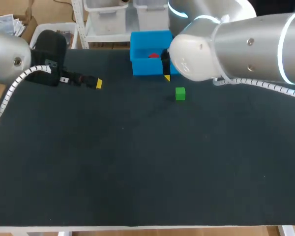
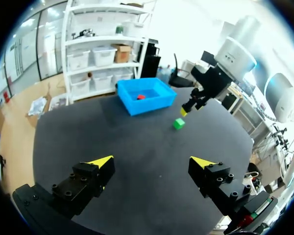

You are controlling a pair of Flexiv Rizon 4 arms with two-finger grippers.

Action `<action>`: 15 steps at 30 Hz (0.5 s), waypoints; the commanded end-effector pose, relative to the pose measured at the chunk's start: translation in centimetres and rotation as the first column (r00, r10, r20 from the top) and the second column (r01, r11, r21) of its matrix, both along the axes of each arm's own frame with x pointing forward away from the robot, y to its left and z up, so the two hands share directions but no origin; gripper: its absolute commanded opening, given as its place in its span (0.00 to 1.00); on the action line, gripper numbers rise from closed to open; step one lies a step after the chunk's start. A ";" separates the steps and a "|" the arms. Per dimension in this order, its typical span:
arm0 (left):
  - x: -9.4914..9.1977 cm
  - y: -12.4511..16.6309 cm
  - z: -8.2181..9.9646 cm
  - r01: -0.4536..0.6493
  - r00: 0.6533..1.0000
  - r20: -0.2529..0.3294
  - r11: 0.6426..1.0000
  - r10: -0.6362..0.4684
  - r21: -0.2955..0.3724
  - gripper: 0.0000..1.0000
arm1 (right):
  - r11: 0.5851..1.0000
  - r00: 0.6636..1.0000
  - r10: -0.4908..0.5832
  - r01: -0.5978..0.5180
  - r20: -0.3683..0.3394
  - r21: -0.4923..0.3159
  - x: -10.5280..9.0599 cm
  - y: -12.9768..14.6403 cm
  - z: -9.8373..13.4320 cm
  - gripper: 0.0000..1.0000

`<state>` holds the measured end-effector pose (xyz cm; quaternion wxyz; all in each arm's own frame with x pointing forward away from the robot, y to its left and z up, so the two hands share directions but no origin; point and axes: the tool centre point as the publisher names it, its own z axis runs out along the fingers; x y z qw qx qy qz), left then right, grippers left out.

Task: Use the left arm to pick the red cube and place it into the blue plastic box first, then use the right arm to grasp the green cube and put it into the same blue plastic box after the first action is fully finished.

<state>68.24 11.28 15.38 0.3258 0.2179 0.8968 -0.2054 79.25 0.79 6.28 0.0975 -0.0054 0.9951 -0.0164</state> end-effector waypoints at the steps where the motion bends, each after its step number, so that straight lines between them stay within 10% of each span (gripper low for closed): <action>1: 0.1 0.1 -0.1 0.005 1.000 0.002 1.000 -0.005 -0.006 1.00 | 1.000 1.000 -0.003 0.003 0.002 -0.005 0.0 -0.1 -1.2 1.00; 15: 0.1 0.1 -0.1 0.005 1.000 0.002 1.000 -0.005 -0.006 1.00 | 1.000 1.000 -0.011 0.011 -0.012 0.008 0.6 0.0 -4.7 1.00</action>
